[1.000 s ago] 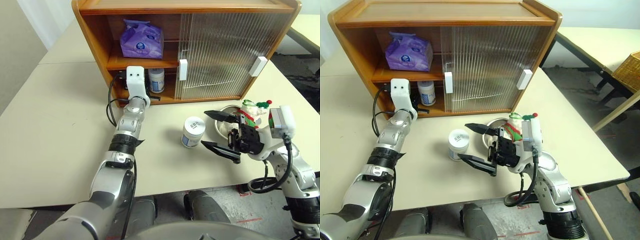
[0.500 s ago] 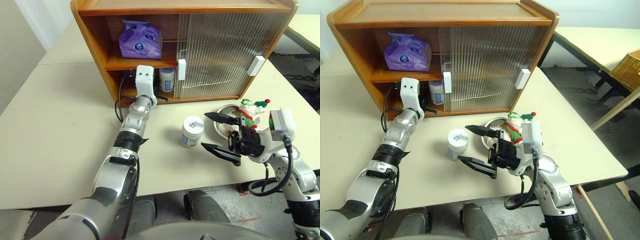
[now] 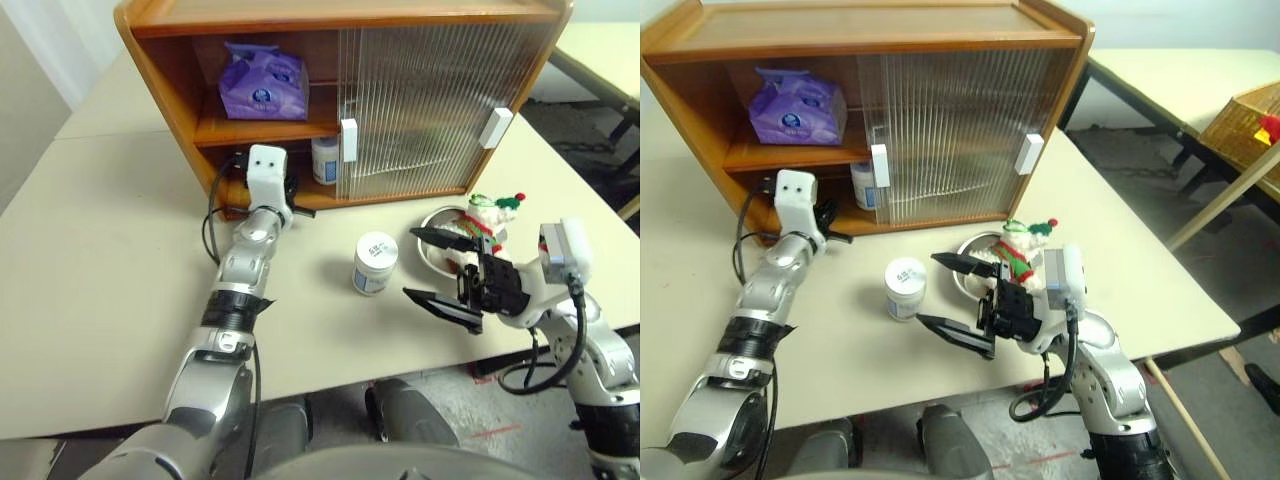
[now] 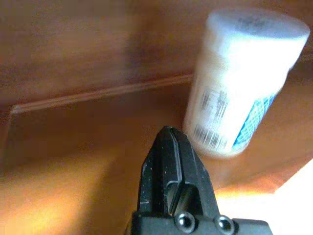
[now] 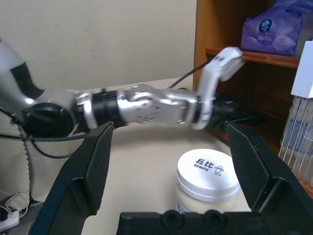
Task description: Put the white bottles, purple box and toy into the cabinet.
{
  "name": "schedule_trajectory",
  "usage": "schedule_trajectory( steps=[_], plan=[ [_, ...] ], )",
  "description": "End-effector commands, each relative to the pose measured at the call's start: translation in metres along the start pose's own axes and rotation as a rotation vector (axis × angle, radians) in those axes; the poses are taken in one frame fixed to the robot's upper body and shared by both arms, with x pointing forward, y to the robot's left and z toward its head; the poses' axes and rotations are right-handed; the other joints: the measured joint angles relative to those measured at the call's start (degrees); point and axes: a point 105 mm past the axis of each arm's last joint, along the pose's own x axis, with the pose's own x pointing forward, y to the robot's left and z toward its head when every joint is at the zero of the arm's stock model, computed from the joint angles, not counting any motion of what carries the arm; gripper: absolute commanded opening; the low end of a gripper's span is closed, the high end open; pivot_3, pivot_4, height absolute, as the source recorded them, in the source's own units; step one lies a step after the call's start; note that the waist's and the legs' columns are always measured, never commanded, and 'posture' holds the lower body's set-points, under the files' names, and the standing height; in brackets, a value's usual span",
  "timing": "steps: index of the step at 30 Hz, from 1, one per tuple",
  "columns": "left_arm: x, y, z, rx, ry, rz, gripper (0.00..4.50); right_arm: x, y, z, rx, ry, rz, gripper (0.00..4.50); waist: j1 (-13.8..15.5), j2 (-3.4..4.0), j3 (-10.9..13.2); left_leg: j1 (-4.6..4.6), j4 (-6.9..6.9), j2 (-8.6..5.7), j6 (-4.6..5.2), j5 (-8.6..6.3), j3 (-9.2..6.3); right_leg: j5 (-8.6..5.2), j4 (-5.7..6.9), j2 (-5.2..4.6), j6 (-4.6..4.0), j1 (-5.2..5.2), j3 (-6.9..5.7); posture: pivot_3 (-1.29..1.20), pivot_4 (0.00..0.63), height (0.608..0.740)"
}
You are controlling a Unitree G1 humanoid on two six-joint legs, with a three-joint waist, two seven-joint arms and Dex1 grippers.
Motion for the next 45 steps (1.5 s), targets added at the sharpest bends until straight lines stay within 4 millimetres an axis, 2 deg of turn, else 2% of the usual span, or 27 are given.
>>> schedule_trajectory(
  steps=[1,2,5,7,12,16,17,23,26,33,37,45],
  plan=[
    [-0.025,-0.007,0.008,-0.007,-0.055,-0.163,0.03,-0.007,-0.005,0.001,0.009,0.017,-0.027,4.50,0.0,0.00,0.0,0.00,0.00,0.00,-0.01,0.00,0.00,0.00,0.00,0.00,-0.04,0.00,0.00,-0.17,0.070,0.740],
    [-0.033,-0.009,0.011,-0.001,-0.077,-0.219,0.03,-0.008,-0.006,0.001,0.015,0.019,-0.028,4.50,0.1,0.00,0.0,-0.03,-0.02,0.00,-0.01,0.00,-0.02,0.08,0.00,-0.01,-0.21,-0.05,0.00,-0.16,0.074,0.740],
    [-0.056,-0.010,0.012,0.029,-0.104,-0.384,0.57,-0.012,-0.007,0.001,0.019,0.039,-0.012,4.50,0.7,0.00,0.0,-0.03,-0.02,0.01,-0.09,-0.11,-0.11,0.12,0.01,-0.02,-0.42,-0.08,0.01,-0.15,0.076,0.740],
    [-0.066,-0.007,0.012,0.025,-0.111,-0.449,1.19,-0.013,-0.008,0.002,0.018,0.039,-0.011,4.50,1.3,0.01,0.0,-0.02,-0.04,0.06,-0.15,-0.19,-0.31,0.14,0.02,-0.02,-0.52,-0.10,0.00,-0.14,0.077,0.740],
    [-0.090,0.002,-0.002,0.184,-0.065,-0.637,2.95,-0.016,-0.007,0.003,0.037,0.057,0.029,4.50,1.8,0.04,0.0,-0.07,-0.08,0.28,-0.29,-0.31,-0.73,0.32,0.07,-0.14,-0.87,-0.38,0.16,-0.14,0.080,0.740],
    [-0.109,-0.022,-0.011,0.153,-0.018,-0.871,4.32,-0.021,-0.008,0.006,0.040,0.066,0.051,4.50,2.1,0.15,-0.1,-0.08,-0.13,0.32,-0.29,-0.31,-0.80,0.30,0.07,-0.35,-0.96,-0.72,0.13,-0.14,0.082,0.740],
    [-0.111,-0.031,-0.014,0.154,-0.008,-0.930,4.46,-0.022,-0.009,0.006,0.038,0.067,0.049,4.50,2.1,0.22,-0.1,-0.12,-0.14,0.38,-0.29,-0.31,-0.79,0.30,0.07,-0.38,-0.96,-0.79,0.13,-0.14,0.083,0.740],
    [-0.109,-0.062,-0.024,0.164,0.019,-1.065,4.46,-0.021,-0.007,0.005,0.038,0.071,0.046,4.50,2.3,0.50,-0.4,-1.13,-0.03,0.64,-0.26,-0.29,-0.73,0.37,0.18,-0.51,-0.95,-1.47,0.12,-0.15,0.084,0.740],
    [-0.105,-0.077,-0.027,0.136,0.031,-1.110,4.46,-0.020,-0.005,0.005,0.038,0.074,0.043,4.50,2.3,0.57,-0.4,-1.16,-0.06,0.68,-0.25,-0.29,-0.66,0.38,0.18,-0.50,-0.92,-1.53,0.11,-0.16,0.084,0.740],
    [-0.104,-0.101,-0.039,0.106,0.085,-1.212,4.46,-0.025,-0.006,0.001,0.037,0.120,0.015,4.50,1.9,0.60,-0.4,-1.15,-0.03,0.71,-0.21,-0.27,-0.63,0.46,0.17,-0.47,-0.79,-1.50,0.15,-0.18,0.087,0.740],
    [-0.098,-0.108,-0.043,0.116,0.079,-1.205,4.46,-0.027,-0.003,0.001,0.043,0.124,0.013,4.50,1.6,0.62,-0.4,-1.15,-0.01,0.68,-0.15,-0.23,-0.63,0.48,0.17,-0.50,-0.76,-1.47,0.19,-0.19,0.089,0.740],
    [-0.090,-0.125,-0.051,0.027,0.054,-1.174,4.46,-0.025,-0.003,0.000,0.048,0.126,0.012,4.50,1.4,0.82,-0.6,-1.14,-0.01,0.63,-0.10,-0.20,-0.63,0.46,0.13,-0.50,-0.68,-1.39,0.19,-0.20,0.085,0.740]
  ],
)
